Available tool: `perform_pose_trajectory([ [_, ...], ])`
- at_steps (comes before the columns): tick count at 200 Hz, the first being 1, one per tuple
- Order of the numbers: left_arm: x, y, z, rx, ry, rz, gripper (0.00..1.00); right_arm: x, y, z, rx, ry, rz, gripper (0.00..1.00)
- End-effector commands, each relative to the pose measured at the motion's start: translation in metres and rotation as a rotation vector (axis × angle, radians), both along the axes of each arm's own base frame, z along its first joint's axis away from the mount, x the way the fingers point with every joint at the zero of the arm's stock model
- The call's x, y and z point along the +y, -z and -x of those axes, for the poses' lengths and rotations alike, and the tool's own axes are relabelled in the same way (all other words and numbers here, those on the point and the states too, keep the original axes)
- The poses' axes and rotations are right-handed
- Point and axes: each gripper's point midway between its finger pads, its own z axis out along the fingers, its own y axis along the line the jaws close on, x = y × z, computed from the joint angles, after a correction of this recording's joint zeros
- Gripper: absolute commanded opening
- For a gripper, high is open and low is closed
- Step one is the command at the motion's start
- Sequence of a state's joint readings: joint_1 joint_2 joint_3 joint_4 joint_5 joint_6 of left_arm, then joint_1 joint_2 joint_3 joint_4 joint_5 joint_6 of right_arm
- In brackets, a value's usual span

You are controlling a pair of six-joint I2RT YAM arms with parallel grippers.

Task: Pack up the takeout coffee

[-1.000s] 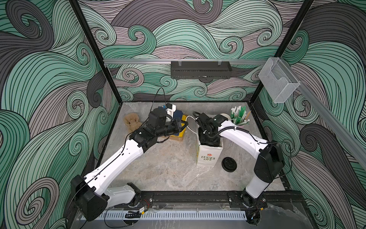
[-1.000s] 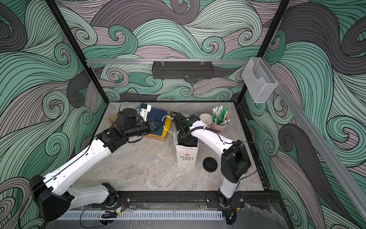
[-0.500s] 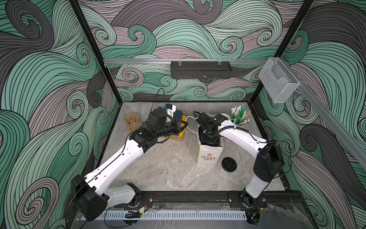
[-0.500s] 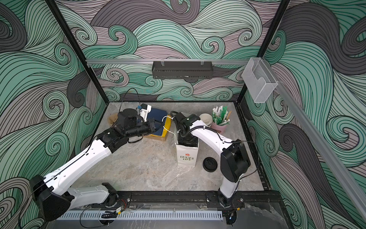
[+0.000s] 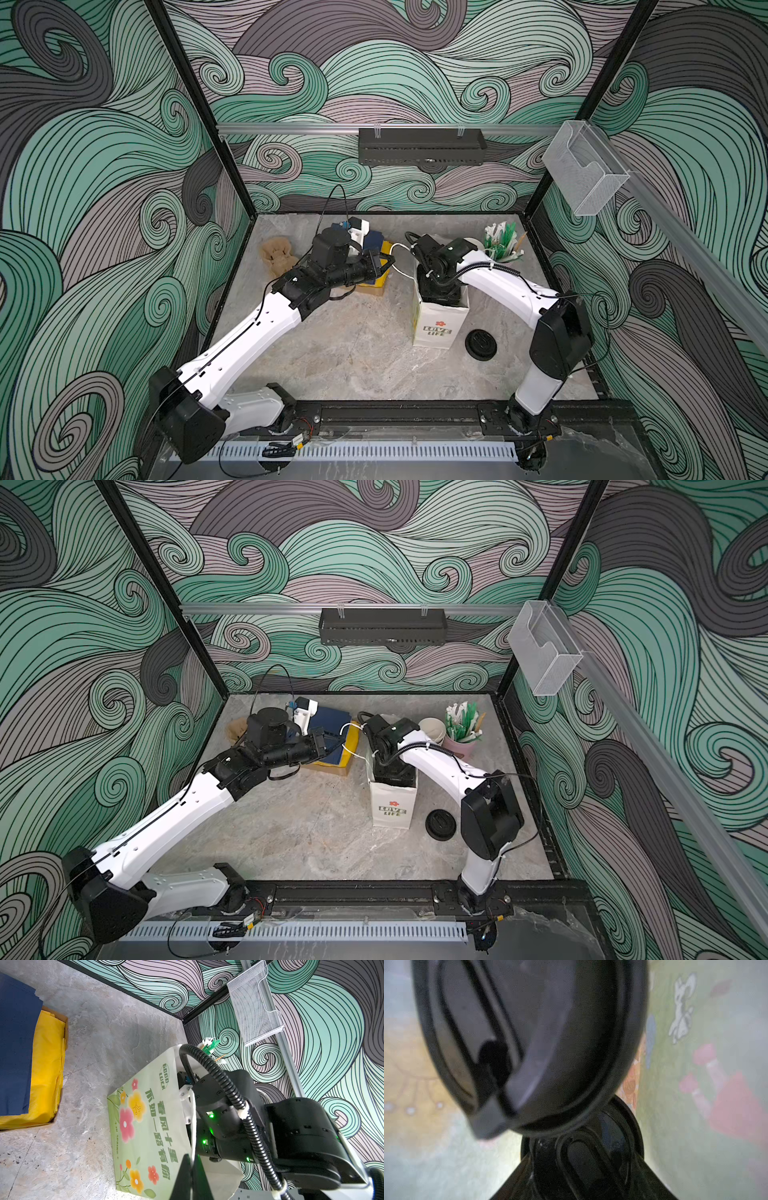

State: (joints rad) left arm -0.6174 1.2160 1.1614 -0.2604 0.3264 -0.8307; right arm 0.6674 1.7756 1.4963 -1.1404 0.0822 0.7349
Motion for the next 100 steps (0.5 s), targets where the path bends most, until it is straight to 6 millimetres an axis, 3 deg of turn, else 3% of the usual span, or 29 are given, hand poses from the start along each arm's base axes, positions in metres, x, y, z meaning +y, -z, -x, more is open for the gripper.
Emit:
perform_pose_trajectory([
  [1, -0.002, -0.004, -0.004, -0.011, 0.005, 0.015, 0.0, -0.008, 0.079, 0.045, 0.291, -0.008, 0.08, 0.55],
  [25, -0.002, -0.004, -0.004, -0.011, 0.006, 0.016, 0.0, -0.008, 0.069, 0.043, 0.269, -0.011, 0.077, 0.56],
  [72, -0.003, -0.005, -0.004, -0.01, 0.01, 0.022, 0.0, -0.005, 0.015, 0.03, 0.148, -0.027, 0.042, 0.64],
  [100, -0.005, -0.004, -0.005, -0.005, 0.016, 0.026, 0.0, -0.005, -0.006, 0.027, 0.092, -0.026, 0.016, 0.72],
])
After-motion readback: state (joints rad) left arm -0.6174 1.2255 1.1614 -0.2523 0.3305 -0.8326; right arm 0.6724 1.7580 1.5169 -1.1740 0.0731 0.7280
